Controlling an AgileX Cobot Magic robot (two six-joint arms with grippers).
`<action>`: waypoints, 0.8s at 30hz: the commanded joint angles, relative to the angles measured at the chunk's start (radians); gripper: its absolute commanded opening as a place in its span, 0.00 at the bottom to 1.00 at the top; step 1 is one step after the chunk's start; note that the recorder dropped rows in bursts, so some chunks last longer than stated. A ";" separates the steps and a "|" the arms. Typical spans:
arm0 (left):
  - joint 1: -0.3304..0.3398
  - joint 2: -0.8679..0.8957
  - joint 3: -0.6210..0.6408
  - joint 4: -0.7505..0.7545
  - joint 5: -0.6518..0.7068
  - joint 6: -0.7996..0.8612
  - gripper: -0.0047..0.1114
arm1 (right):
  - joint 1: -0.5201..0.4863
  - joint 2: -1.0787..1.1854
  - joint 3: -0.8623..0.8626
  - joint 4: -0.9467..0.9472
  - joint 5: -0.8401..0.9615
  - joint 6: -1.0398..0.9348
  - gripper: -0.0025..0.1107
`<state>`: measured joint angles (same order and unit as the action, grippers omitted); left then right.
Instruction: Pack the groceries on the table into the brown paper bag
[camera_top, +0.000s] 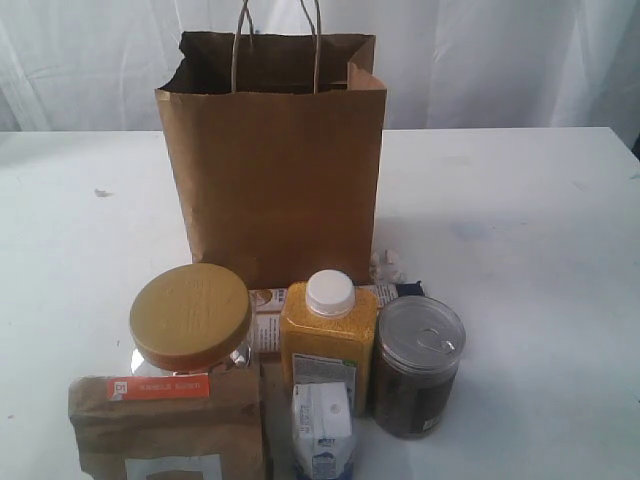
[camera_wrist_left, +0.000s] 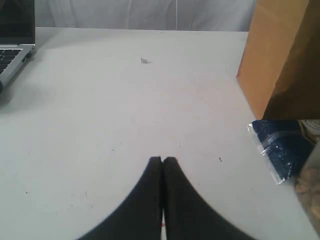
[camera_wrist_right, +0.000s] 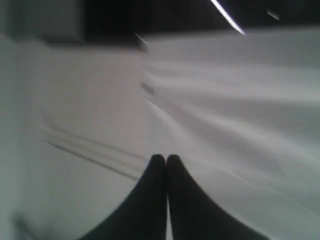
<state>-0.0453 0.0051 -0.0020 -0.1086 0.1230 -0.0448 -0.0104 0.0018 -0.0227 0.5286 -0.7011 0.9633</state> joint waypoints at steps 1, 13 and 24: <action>-0.001 -0.005 0.002 -0.006 0.001 -0.001 0.04 | 0.000 0.076 -0.201 -0.024 -0.394 -0.401 0.02; -0.001 -0.005 0.002 -0.006 0.001 -0.001 0.04 | 0.000 0.701 -0.512 -0.542 1.013 -1.235 0.02; -0.001 -0.005 0.002 -0.006 0.001 -0.001 0.04 | 0.074 1.214 -0.745 -0.254 1.426 -1.349 0.02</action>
<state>-0.0453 0.0051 -0.0020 -0.1086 0.1230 -0.0448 0.0381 1.1845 -0.7393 0.1672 0.7150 -0.2637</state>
